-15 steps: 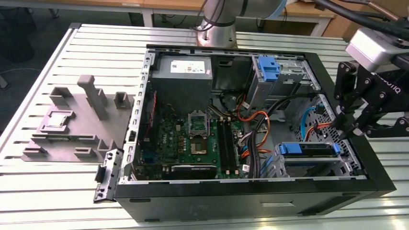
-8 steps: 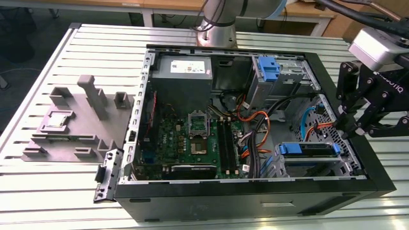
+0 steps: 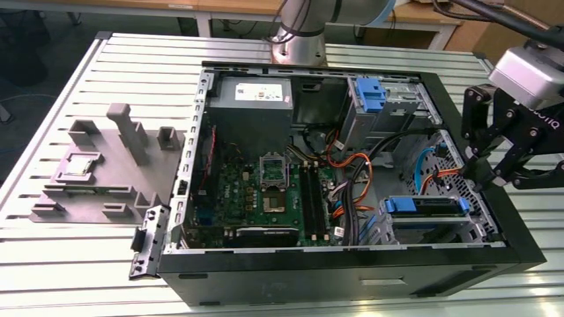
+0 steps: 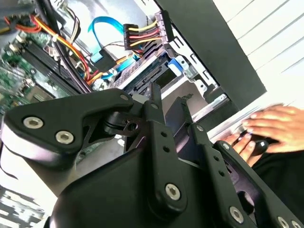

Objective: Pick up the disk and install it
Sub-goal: 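Insert the first disk wire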

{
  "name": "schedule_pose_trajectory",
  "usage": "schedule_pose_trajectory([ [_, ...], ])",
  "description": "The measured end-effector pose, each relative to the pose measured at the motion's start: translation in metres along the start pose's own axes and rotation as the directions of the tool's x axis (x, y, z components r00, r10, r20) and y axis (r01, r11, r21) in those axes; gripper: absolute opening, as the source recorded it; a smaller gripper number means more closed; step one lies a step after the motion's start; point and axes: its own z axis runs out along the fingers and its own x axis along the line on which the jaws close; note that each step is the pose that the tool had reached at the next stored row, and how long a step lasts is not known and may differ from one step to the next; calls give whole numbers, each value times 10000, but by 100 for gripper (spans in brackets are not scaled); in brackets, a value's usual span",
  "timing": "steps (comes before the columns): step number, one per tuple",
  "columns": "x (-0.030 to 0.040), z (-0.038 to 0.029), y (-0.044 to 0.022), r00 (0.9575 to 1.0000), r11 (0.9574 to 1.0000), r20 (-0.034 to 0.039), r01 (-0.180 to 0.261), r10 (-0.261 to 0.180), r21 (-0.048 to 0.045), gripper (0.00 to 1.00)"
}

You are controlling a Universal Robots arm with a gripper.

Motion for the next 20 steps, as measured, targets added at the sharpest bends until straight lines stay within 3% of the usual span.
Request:
schedule_pose_trajectory([
  [6,0,6,0,9947,9947,-4,1030,-1030,35,31],
  [20,-54,41,-143,9937,9938,-120,1115,-1115,-20,31],
])
